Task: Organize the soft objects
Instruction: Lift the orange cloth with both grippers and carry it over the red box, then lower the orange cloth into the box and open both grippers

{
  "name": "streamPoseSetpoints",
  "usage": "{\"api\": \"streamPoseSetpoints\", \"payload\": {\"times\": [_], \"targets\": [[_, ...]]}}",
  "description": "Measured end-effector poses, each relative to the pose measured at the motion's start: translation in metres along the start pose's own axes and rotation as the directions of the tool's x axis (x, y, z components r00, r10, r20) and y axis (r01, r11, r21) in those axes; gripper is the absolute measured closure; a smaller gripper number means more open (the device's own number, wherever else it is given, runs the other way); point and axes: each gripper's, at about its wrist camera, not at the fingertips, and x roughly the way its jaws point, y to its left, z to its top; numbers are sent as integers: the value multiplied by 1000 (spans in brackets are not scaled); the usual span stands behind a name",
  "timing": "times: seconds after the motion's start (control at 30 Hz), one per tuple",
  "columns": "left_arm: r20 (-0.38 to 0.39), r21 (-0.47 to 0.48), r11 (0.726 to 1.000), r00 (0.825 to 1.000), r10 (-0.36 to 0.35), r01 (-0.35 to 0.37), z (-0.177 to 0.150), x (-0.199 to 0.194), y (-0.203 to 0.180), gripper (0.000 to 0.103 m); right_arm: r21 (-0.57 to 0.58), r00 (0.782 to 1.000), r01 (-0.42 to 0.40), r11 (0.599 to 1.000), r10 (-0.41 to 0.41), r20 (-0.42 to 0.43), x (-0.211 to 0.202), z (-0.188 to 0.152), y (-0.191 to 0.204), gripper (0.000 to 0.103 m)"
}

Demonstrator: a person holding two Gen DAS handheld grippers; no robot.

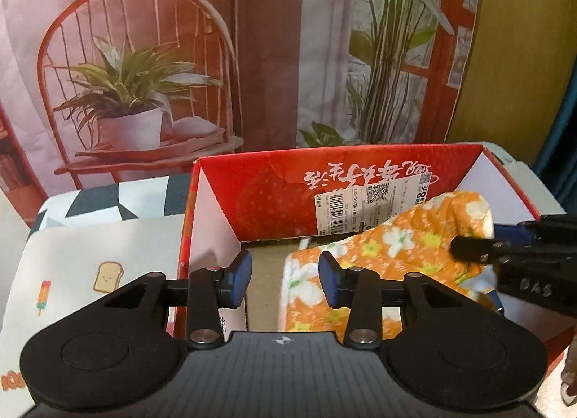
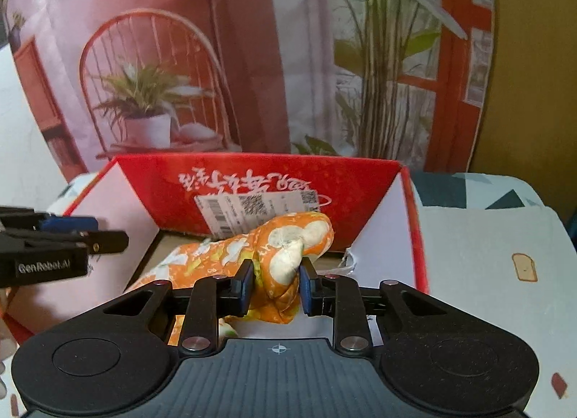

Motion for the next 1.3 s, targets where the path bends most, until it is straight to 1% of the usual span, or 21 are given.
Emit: {"api": "streamPoseSetpoints", "payload": {"times": [0.17, 0.33, 0.43, 0.47, 0.5, 0.57, 0.63, 0.67, 0.7, 0.8, 0.93, 1.0, 1.1, 1.2, 1.3], "targets": [[10, -38, 999, 1000, -24, 24, -4, -5, 4, 60, -69, 999, -9, 998, 5, -54, 10, 6, 20, 80], [20, -73, 996, 999, -46, 47, -9, -8, 9, 60, -108, 997, -28, 994, 20, -71, 16, 13, 38, 80], [29, -96, 993, 997, -66, 68, -12, -14, 12, 59, -114, 997, -1, 993, -8, -74, 16, 18, 44, 77], [38, -104, 992, 997, -72, 75, -12, -17, 14, 56, -124, 997, 21, 992, -30, -66, 14, 19, 46, 72], [47, -109, 991, 996, -77, 82, -13, -21, 15, 51, -136, 997, 46, 990, -53, -50, 11, 19, 47, 65], [66, -120, 989, 995, -80, 87, -15, -29, 17, 47, -152, 995, 95, 984, -97, -5, 3, 19, 46, 60], [82, -125, 988, 993, -83, 93, -18, -40, 18, 46, -144, 992, 125, 982, -122, 29, -7, 18, 44, 52], [89, -123, 988, 992, -85, 96, -20, -45, 18, 46, -136, 989, 143, 980, -138, 45, -13, 18, 42, 44], [95, -120, 988, 992, -86, 97, -22, -50, 18, 46, -130, 988, 146, 981, -139, 64, -19, 17, 39, 43], [110, -110, 989, 990, -84, 96, -31, -68, 18, 46, -107, 987, 125, 986, -113, 112, -39, 11, 30, 43], [136, -116, 989, 988, -80, 96, -48, -95, 20, 46, -62, 985, 43, 997, -32, 169, -69, -5, 21, 43], [152, -117, 989, 986, -73, 92, -59, -108, 21, 46, -58, 978, 8, 998, 4, 206, -85, -18, 19, 41], [163, -125, 989, 985, -62, 82, -78, -124, 22, 46, -61, 962, -50, 997, 64, 266, -106, -36, 20, 41], [162, -124, 990, 986, -45, 65, -97, -135, 22, 46, -65, 950, -88, 994, 103, 293, -124, -53, 21, 41], [148, -120, 992, 988, -30, 48, -118, -142, 21, 46, -74, 943, -106, 992, 124, 310, -138, -72, 24, 41]]}}
